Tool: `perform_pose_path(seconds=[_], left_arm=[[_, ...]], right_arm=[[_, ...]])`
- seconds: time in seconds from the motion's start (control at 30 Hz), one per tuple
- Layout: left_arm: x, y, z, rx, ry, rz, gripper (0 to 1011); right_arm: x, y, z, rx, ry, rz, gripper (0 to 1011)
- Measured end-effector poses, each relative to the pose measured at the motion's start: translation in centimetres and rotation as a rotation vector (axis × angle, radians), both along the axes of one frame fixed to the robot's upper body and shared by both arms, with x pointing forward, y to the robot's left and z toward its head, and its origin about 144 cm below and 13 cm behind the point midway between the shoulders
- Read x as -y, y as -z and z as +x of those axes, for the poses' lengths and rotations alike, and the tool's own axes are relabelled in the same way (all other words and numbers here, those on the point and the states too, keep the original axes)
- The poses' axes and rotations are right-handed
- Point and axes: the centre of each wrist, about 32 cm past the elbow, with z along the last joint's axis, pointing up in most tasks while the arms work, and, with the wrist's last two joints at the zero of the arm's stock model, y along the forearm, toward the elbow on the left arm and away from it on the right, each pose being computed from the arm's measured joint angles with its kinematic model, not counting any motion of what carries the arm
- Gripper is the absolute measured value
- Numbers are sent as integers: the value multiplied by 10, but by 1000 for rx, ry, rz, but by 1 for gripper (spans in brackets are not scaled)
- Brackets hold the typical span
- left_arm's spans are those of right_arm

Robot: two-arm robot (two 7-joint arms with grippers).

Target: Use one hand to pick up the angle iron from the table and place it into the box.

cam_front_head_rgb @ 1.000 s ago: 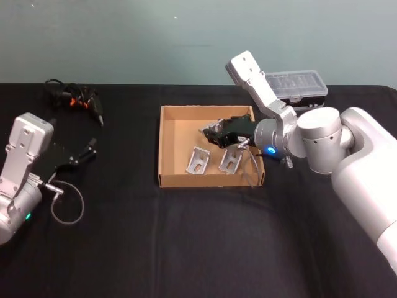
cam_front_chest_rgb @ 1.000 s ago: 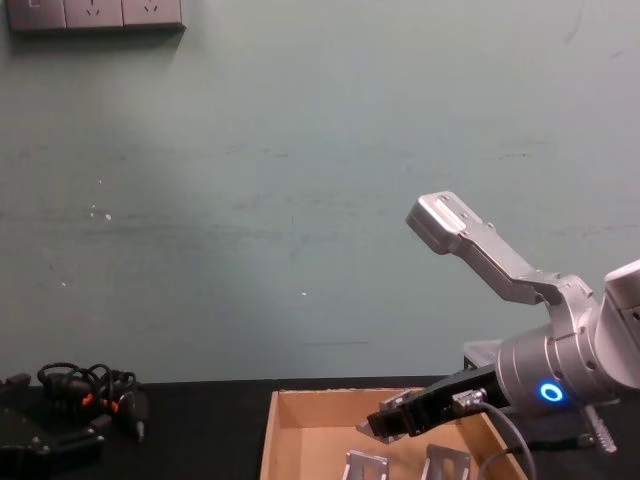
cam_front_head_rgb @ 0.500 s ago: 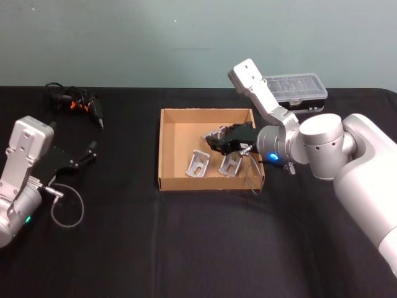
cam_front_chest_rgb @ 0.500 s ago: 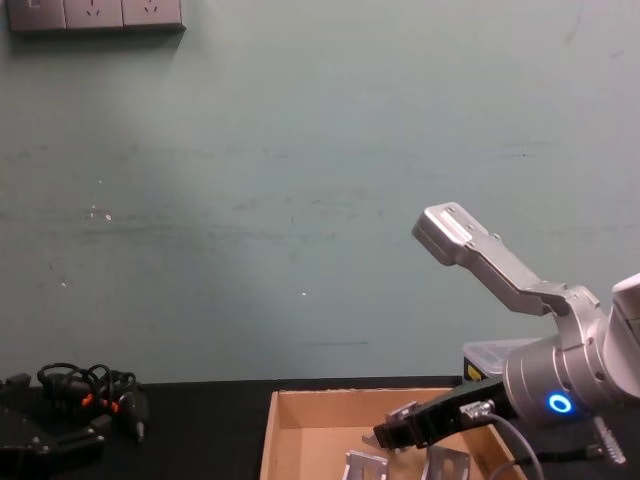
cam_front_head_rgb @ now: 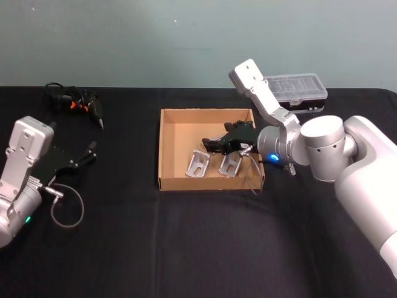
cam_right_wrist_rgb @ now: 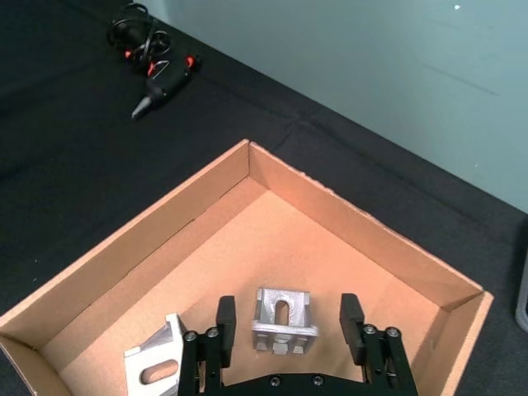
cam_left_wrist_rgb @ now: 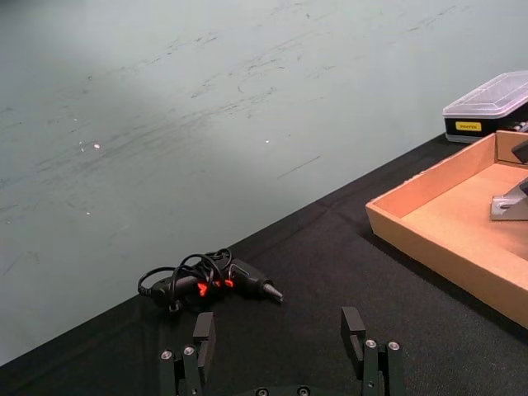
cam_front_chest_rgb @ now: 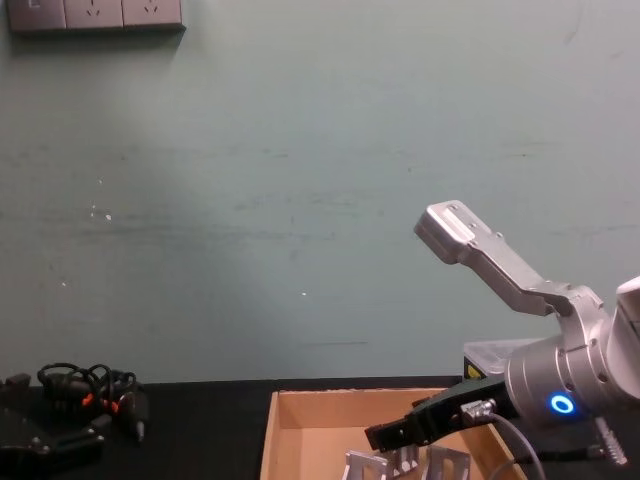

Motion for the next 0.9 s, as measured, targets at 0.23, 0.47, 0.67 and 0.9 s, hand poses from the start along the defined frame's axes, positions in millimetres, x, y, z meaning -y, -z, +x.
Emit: perform_pose_path(seconds=[0.23, 0.47, 0.67, 0.9], left_arm=[[0, 0, 0, 0, 0, 0, 1000], [0, 0, 0, 0, 0, 0, 1000], [0, 0, 0, 0, 0, 0, 1000], [0, 0, 0, 0, 0, 0, 1000]], right_arm=[[3, -2, -5, 36, 12, 16, 965], [4, -8, -17, 102, 22, 39, 1000], [7, -12, -35, 198, 25, 60, 1000], [20, -7, -68, 341, 42, 68, 1000]])
